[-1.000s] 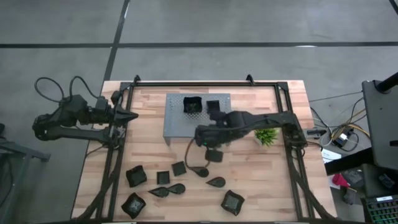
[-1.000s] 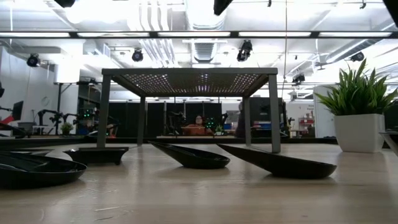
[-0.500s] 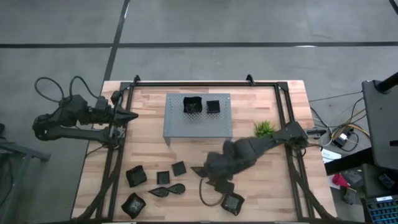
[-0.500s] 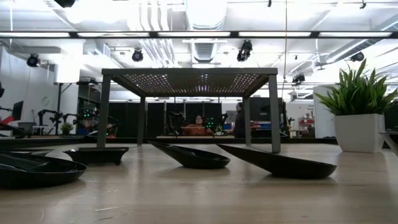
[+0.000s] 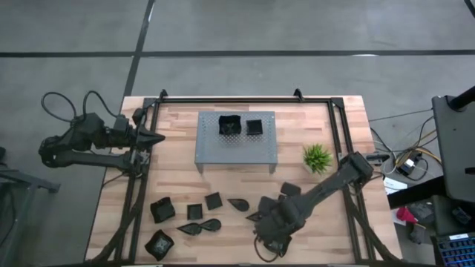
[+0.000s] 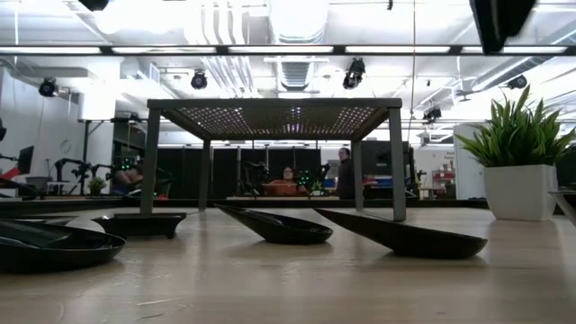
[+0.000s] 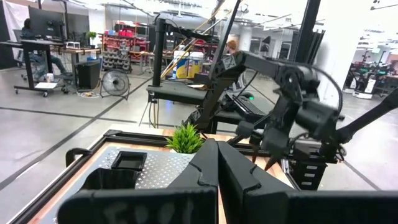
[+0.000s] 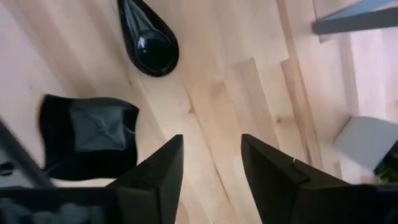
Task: Pick & Place Mini shaped plates
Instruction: Stack the distorted square plate on top of the distorted square plate on the shelf
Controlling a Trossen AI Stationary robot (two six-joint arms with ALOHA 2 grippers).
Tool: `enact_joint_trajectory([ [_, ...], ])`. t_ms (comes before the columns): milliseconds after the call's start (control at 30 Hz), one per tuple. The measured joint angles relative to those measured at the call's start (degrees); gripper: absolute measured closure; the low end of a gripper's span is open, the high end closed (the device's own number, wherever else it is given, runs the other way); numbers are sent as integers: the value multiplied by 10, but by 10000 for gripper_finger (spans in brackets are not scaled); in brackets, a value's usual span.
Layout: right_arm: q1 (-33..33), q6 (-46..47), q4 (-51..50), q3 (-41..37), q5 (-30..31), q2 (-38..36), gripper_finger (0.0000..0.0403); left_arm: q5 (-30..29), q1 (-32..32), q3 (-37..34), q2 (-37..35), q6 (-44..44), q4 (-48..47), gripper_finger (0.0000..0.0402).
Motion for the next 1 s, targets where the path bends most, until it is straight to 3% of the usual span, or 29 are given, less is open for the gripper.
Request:
enact_joint_trajectory([
  [300, 30, 34, 37, -72, -19, 0, 265, 0, 0, 0, 0, 0, 0, 401],
  [533, 34, 35, 147, -96, -31, -3, 281, 0, 0, 0, 0, 0, 0, 401],
  [1000, 53, 73, 214, -143, -48, -5, 277, 0, 0, 0, 0, 0, 0, 401],
])
